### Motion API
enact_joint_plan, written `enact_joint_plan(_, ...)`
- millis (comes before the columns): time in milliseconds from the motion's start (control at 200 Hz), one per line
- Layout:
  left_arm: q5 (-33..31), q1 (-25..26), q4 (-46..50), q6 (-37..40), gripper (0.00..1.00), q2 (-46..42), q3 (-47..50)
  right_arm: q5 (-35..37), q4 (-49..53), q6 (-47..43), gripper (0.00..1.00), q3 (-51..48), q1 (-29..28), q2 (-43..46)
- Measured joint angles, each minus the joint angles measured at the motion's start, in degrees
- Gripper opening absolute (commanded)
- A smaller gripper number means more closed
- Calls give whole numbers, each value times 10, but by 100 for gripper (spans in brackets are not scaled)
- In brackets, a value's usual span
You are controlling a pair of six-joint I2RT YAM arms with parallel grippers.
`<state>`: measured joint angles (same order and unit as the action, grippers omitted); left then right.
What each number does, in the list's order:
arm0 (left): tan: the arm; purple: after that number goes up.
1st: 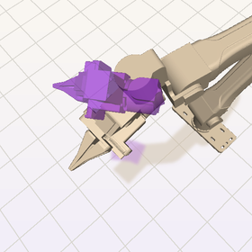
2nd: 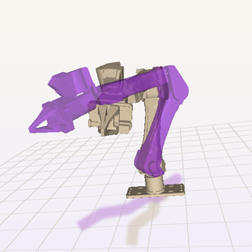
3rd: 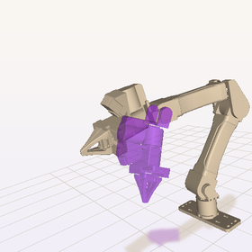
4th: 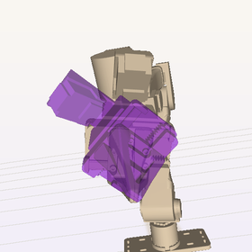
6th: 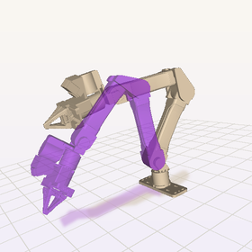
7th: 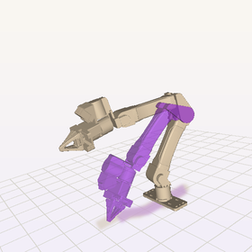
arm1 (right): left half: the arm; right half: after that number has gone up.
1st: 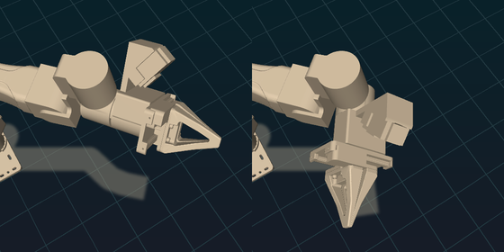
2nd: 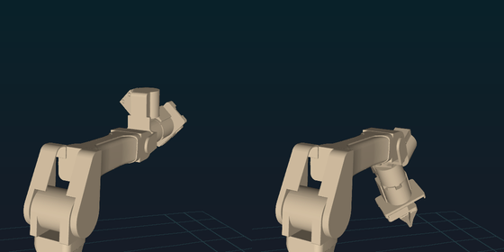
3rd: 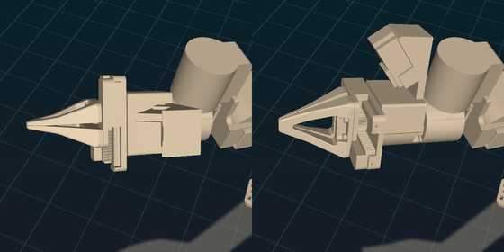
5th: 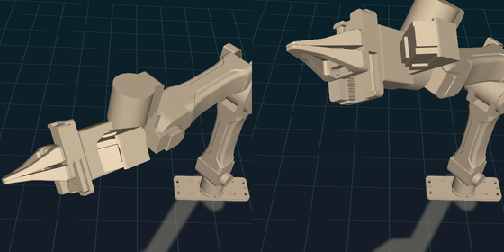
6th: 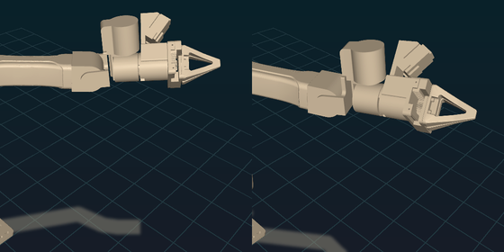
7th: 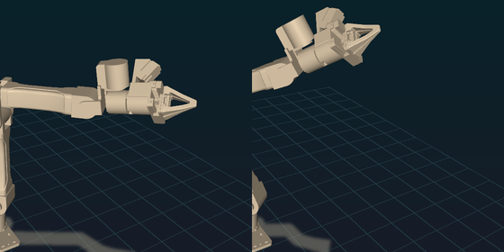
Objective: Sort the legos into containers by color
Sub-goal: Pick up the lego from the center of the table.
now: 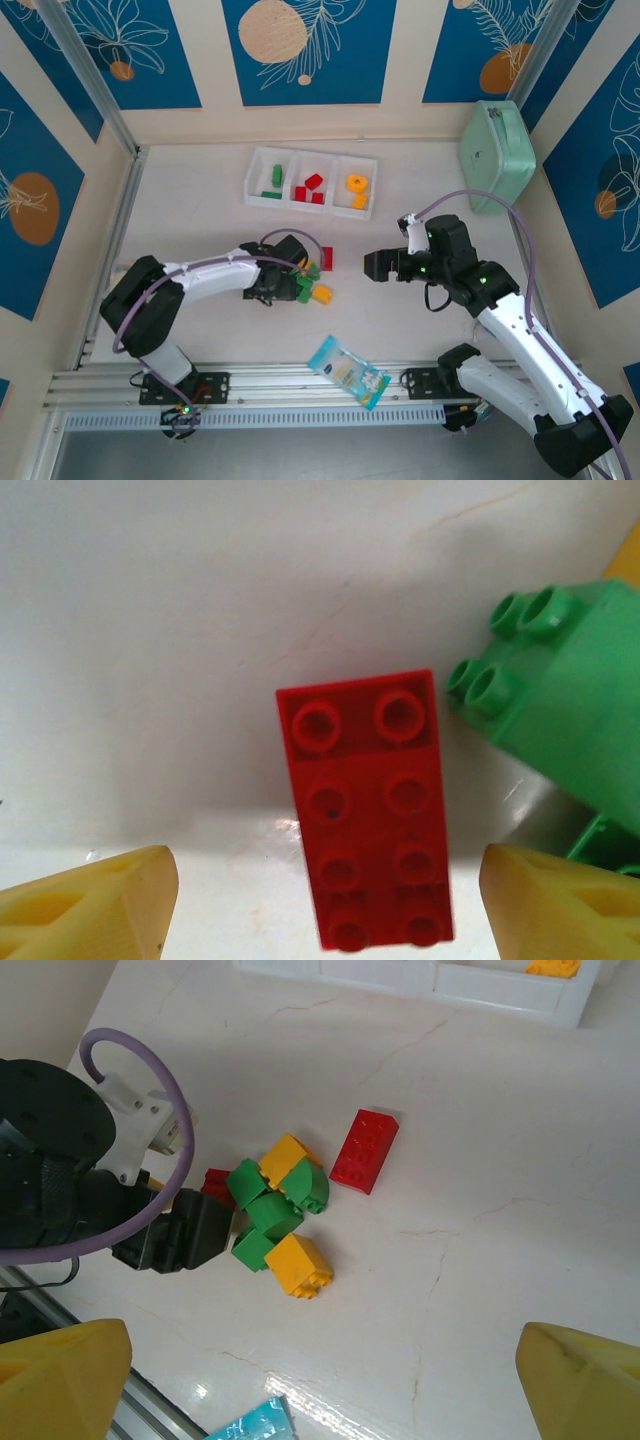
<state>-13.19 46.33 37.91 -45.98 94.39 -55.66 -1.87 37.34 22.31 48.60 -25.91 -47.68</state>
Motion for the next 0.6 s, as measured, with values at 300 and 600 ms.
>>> enact_joint_plan(300, -1, 0, 0, -5, 62, 48, -29, 2, -1, -10, 99, -15, 1, 7)
enact_joint_plan(600, 13, -4, -19, -18, 46, 47, -23, 2, -5, -11, 99, -26, 5, 11)
